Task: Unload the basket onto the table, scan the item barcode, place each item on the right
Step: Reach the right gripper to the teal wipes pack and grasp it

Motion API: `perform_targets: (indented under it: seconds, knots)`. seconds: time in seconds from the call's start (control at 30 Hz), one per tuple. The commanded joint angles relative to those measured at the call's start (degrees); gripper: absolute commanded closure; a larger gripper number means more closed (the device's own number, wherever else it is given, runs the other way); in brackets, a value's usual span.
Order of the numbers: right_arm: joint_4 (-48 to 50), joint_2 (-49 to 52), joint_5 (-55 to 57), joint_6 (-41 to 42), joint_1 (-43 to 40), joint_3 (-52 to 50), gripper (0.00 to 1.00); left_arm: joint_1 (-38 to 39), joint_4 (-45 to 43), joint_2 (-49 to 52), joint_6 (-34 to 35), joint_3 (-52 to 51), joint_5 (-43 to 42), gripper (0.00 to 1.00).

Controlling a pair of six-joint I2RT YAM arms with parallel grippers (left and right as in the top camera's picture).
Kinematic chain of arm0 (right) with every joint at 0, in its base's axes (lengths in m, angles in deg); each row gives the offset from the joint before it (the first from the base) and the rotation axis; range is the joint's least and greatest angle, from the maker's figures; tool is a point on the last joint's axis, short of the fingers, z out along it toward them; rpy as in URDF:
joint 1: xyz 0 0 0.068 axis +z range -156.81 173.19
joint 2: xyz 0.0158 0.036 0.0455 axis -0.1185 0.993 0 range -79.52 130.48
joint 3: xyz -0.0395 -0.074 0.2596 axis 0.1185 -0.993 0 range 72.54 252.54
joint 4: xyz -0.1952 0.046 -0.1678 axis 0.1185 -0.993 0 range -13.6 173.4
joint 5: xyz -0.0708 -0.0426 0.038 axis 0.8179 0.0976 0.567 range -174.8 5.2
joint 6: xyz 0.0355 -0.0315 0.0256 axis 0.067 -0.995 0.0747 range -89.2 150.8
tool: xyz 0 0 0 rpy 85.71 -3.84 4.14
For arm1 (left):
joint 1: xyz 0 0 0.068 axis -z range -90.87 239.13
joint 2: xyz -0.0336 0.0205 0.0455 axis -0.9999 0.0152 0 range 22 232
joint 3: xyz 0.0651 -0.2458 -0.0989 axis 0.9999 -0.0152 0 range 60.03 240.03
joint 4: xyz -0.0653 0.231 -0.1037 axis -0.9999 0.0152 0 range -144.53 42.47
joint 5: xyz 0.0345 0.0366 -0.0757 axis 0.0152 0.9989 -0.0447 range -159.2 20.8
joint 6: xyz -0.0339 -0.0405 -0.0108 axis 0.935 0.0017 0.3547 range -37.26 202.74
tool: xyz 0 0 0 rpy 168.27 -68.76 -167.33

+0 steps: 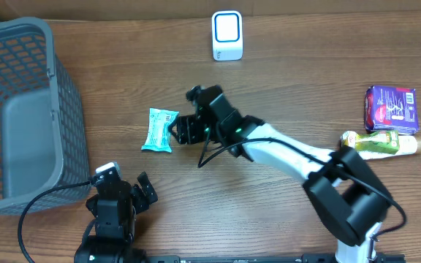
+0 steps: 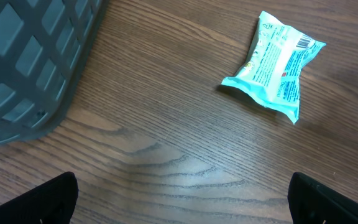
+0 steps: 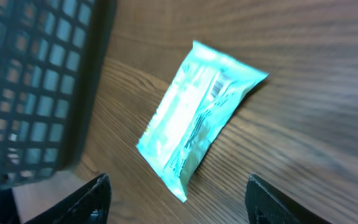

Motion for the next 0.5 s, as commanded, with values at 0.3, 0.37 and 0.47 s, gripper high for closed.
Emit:
perform_targets:
  seconds: [0.3,0.37,0.47]
  knots:
    - [8.39,7.34,2.27,0.94,3.1,1.01,0.34,0.11,-0.17,-0.37,1.01,0.07,0.79,0.01]
    - [9.22,8.17,2.25,1.18,3.48,1.01,0.36,0.11,-0.17,-0.37,0.98,0.07,0.76,0.0]
    - [9.88,9.51,2.97,2.21,3.85,1.01,0.37,0.11,-0.17,-0.37,0.98,0.07,0.79,0.0]
